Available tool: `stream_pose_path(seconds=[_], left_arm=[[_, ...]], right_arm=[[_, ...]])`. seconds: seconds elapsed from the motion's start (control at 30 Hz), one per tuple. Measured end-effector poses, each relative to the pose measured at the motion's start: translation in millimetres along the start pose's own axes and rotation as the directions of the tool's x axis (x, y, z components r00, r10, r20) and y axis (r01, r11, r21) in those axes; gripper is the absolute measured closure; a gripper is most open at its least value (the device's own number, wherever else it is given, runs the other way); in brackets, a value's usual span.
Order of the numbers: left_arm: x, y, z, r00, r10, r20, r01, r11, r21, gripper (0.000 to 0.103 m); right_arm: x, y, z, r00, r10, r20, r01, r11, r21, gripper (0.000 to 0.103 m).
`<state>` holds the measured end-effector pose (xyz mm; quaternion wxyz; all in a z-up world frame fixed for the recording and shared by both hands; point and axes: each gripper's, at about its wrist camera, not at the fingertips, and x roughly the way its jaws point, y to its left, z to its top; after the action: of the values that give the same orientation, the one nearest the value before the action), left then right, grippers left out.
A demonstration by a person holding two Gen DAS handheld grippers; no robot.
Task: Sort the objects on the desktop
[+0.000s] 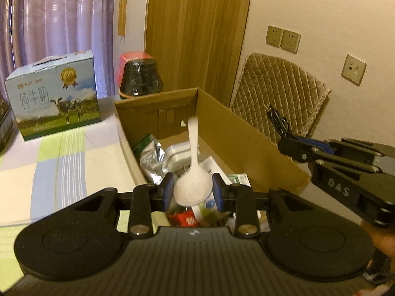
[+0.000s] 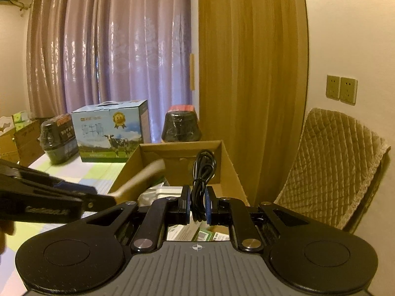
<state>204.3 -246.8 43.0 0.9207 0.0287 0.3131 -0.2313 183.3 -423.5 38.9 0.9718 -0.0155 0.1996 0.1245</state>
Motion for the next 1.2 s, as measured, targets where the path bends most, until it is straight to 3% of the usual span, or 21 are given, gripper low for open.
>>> stream_pose_path(seconds=[0.03, 0.33, 0.5, 0.53, 0.57, 0.63, 0.8, 0.87, 0.93, 1.2], left_arm=[[2.9, 0.0, 0.4, 1.000, 0.007, -0.004, -0.007, 1.000, 0.006, 0.066], [-11.2, 23.6, -17.7, 0.999, 0.039, 0.000, -0.039, 0.998, -0.053, 0.066], [-25.0, 33.8, -30.3, 0.999, 0.050, 0.005, -0.049, 0.995, -0.083, 0.052], [-28.1, 34.6, -32.6, 0.999, 0.053, 0.005, -0.052, 0.995, -0.083, 0.047], [-31.4, 34.9, -34.9, 0.999, 0.054, 0.004, -0.054, 0.995, -0.080, 0.043], [-38.5, 36.0, -39.7, 0.998, 0.061, 0.007, -0.060, 0.995, -0.080, 0.037], [-56.5, 38.3, -51.3, 0.998, 0.067, 0.010, -0.066, 0.992, -0.103, 0.016], [-64.1, 36.6, -55.8, 0.997, 0.075, 0.007, -0.073, 0.992, -0.105, 0.008], [-72.8, 35.8, -59.9, 0.997, 0.082, 0.015, -0.079, 0.989, -0.121, 0.003], [-108.3, 24.3, -71.1, 0.997, 0.076, -0.001, -0.076, 0.985, -0.155, 0.001]], right_arm=[[1.1, -0.5, 0.7, 1.000, -0.001, -0.001, 0.001, 1.000, 0.000, 0.095], [13.0, -1.1, -1.7, 0.999, 0.016, -0.028, -0.016, 1.000, 0.015, 0.095], [25.5, 2.6, 1.5, 0.998, 0.053, -0.017, -0.052, 0.998, 0.020, 0.095], [27.1, 2.9, 2.4, 0.999, 0.041, -0.010, -0.041, 0.999, 0.015, 0.089], [27.9, 2.2, 3.6, 1.000, 0.029, -0.006, -0.029, 0.999, 0.020, 0.074], [24.6, -0.9, 4.3, 0.999, 0.033, 0.006, -0.033, 0.998, 0.057, 0.054], [3.9, -1.2, -2.8, 1.000, 0.015, -0.016, -0.013, 0.996, 0.088, 0.043], [-9.2, -1.5, -7.7, 0.999, 0.001, -0.034, 0.003, 0.992, 0.129, 0.028], [-22.1, -1.9, -10.2, 0.999, -0.001, -0.047, 0.009, 0.985, 0.173, 0.019], [-76.6, 10.0, -14.8, 0.994, -0.004, -0.111, 0.031, 0.971, 0.237, 0.006]])
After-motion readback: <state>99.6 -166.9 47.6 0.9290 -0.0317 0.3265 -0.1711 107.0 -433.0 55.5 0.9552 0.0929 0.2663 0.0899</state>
